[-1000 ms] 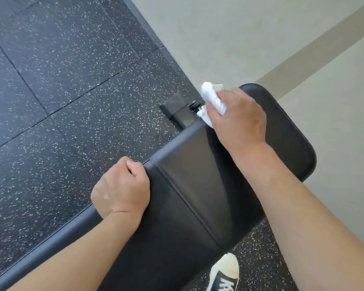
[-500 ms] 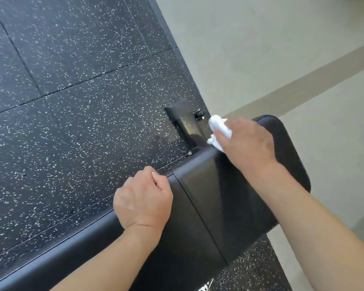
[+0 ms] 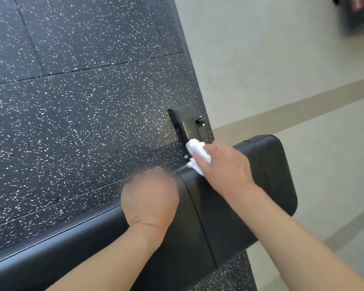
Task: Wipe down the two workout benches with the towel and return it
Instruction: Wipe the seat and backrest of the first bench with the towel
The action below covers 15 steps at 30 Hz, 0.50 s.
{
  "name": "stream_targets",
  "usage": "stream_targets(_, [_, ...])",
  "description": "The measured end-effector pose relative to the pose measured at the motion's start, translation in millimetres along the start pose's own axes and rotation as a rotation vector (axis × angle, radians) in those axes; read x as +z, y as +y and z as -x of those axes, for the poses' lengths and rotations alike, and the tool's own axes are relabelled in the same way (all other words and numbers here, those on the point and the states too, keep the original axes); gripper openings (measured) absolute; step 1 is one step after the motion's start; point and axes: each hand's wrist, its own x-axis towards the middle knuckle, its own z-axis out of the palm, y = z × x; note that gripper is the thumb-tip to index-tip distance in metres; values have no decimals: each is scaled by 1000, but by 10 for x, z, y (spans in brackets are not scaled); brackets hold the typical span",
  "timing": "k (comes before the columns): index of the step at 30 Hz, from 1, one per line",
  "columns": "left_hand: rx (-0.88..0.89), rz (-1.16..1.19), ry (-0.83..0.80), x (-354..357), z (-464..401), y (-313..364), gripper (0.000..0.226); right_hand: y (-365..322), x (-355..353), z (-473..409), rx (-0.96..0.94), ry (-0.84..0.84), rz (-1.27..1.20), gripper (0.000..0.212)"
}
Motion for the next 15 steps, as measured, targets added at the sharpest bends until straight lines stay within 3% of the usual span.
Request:
stream_targets(4, [-19, -15, -9, 7, -11, -8, 38, 797, 1, -277, 496, -70, -65, 32])
stream_targets(5, [-21, -12, -12, 7, -5, -10, 37, 772, 28, -285, 485, -82, -46, 30])
stream_targets(9, [-28, -2, -8, -4, 9, 15, 31, 35, 93, -96, 156, -23, 29, 37])
stream_targets(13, [-22, -22, 23, 26, 10, -2, 31, -647, 174, 219, 61, 197, -168, 20])
stream_targets(15, [-14, -20, 54, 34, 19, 1, 32, -552, 194, 246, -21, 271, -282, 26])
